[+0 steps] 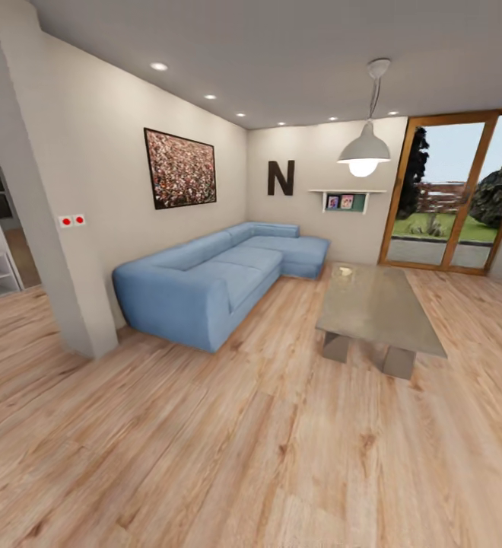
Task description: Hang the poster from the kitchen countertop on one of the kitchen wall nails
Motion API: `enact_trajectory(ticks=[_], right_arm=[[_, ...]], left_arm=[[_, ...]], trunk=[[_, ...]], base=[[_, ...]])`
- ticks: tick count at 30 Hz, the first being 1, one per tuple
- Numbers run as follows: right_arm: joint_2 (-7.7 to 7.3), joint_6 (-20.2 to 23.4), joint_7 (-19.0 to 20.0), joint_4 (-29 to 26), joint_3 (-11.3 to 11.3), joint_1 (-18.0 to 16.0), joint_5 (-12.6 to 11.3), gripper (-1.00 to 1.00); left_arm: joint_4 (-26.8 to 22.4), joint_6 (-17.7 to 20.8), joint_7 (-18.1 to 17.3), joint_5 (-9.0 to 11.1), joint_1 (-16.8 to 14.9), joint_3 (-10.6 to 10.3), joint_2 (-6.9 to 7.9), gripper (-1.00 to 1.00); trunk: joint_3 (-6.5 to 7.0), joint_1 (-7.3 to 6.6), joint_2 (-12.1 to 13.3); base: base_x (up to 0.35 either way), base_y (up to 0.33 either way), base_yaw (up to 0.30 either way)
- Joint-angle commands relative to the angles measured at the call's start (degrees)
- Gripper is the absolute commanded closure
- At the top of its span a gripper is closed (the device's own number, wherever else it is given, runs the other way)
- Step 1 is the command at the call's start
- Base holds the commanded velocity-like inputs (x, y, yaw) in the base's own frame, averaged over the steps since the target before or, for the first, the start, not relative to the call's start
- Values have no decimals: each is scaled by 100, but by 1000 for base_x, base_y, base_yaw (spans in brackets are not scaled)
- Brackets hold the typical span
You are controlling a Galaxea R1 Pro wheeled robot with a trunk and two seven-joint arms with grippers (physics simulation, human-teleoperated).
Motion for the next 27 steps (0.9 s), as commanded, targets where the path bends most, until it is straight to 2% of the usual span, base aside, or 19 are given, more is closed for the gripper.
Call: enact_trajectory(ticks=[1,10,16,27], right_arm=[[2,-20,-2,7,-10,-5,3,-100],[2,-28,-3,7,-11,-5,3,-100],[2,-29,1,7,-11,-5,3,-100],[2,-29,2,7,-10,-5,3,-100]], left_arm=[[-8,-12,1,-59,2,8,0,-100],[-8,-10,1,-67,1,1,-5,-100],[-8,-10,-2,-67,0,-1,-5,-100],[-8,-11,1,-67,4,-1,-5,-100]], trunk=[[-5,0,-3],[-5,0,-3],[-5,0,-3],[-5,0,-3]], base=[[0,0,-300],[19,-31,-126],[82,-237,-84],[8,-297,-266]])
